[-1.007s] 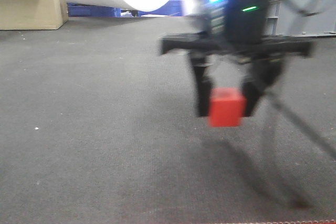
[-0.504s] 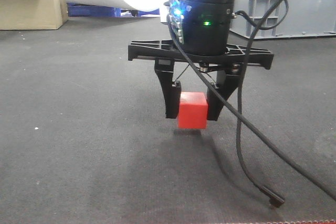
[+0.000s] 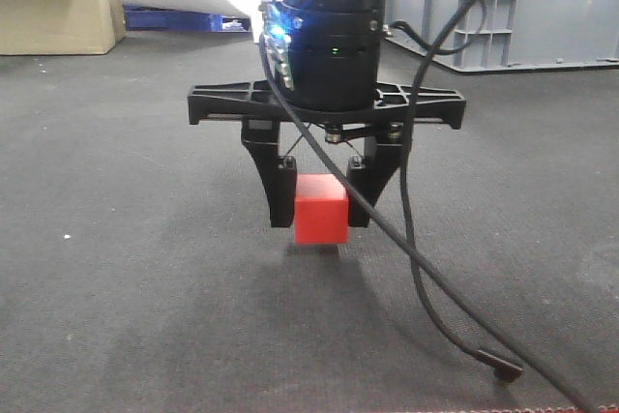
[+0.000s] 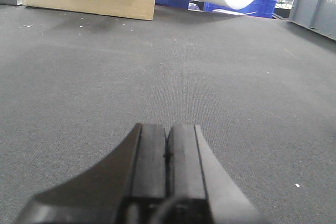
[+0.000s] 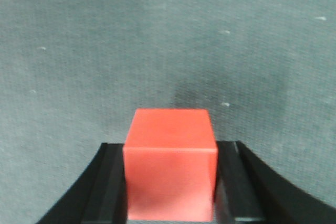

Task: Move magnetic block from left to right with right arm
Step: 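Lower the red cube onto the carpet with the right gripper, then open the right gripper and raise it away from the cube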

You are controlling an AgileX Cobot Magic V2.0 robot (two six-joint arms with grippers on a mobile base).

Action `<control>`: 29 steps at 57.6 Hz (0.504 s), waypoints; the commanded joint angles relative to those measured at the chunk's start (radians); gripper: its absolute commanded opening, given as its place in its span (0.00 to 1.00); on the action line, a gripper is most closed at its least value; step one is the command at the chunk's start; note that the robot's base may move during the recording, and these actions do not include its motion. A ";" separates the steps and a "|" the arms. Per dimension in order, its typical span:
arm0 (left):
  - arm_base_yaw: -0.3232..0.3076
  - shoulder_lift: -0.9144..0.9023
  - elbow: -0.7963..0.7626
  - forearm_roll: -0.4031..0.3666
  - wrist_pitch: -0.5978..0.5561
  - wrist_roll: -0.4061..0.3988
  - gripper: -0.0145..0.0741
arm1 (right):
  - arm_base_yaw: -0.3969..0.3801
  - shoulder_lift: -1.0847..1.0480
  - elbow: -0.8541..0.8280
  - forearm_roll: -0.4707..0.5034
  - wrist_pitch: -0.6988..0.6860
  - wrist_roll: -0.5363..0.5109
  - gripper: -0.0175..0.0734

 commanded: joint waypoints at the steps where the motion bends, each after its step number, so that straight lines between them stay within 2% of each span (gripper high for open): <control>1: 0.000 -0.008 0.008 -0.003 -0.084 -0.002 0.03 | -0.003 -0.038 -0.047 -0.022 0.010 0.003 0.51; 29: 0.000 -0.008 0.008 -0.003 -0.084 -0.002 0.03 | 0.000 -0.020 -0.048 -0.022 -0.033 0.003 0.52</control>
